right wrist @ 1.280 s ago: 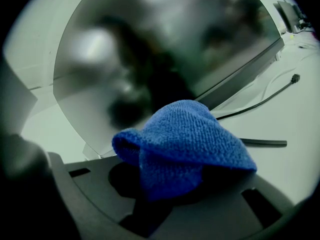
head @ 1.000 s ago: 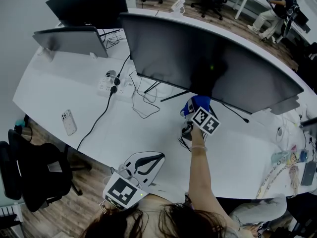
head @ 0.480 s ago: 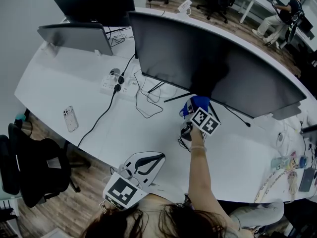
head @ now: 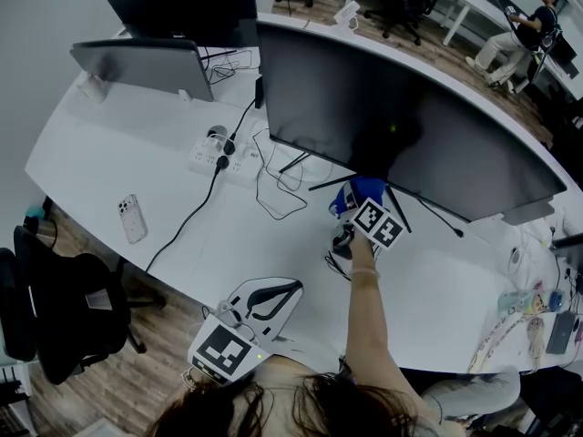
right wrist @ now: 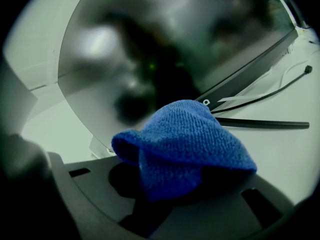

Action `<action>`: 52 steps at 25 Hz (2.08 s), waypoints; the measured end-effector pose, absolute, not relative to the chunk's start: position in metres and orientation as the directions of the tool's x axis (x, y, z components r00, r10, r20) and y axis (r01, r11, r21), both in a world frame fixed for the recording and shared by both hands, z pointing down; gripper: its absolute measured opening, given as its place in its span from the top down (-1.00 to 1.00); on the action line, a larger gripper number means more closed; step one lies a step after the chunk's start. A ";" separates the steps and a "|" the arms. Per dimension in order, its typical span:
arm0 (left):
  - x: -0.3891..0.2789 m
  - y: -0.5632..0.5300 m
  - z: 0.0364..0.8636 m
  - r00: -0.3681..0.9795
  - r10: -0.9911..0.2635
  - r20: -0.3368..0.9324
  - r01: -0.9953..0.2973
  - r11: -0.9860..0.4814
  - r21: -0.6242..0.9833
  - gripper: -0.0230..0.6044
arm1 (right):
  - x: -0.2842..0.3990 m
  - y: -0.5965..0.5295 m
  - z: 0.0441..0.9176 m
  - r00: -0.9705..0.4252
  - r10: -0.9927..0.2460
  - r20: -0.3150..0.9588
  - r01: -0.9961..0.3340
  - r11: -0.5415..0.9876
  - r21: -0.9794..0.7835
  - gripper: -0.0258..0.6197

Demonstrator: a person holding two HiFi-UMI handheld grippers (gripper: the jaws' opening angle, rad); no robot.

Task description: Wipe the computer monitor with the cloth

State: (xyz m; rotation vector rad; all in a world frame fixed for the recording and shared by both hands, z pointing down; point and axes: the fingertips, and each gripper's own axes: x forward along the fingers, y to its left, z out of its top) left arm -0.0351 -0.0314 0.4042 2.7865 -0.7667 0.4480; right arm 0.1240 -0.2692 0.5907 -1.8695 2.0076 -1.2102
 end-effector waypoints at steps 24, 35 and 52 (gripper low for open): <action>-0.064 -0.055 0.399 0.842 -0.461 0.280 -0.519 -0.833 0.190 0.90 | 0.086 -0.283 0.592 -0.228 -0.868 0.442 -0.799 -0.093 -0.595 0.62; -0.079 -0.072 0.398 0.859 -0.449 0.247 -0.500 -0.840 0.211 0.90 | 0.069 -0.290 0.593 -0.228 -0.856 0.464 -0.811 -0.097 -0.577 0.62; -0.103 -0.101 0.403 0.869 -0.438 0.229 -0.487 -0.839 0.243 0.90 | 0.053 -0.295 0.594 -0.199 -0.851 0.486 -0.835 -0.112 -0.538 0.62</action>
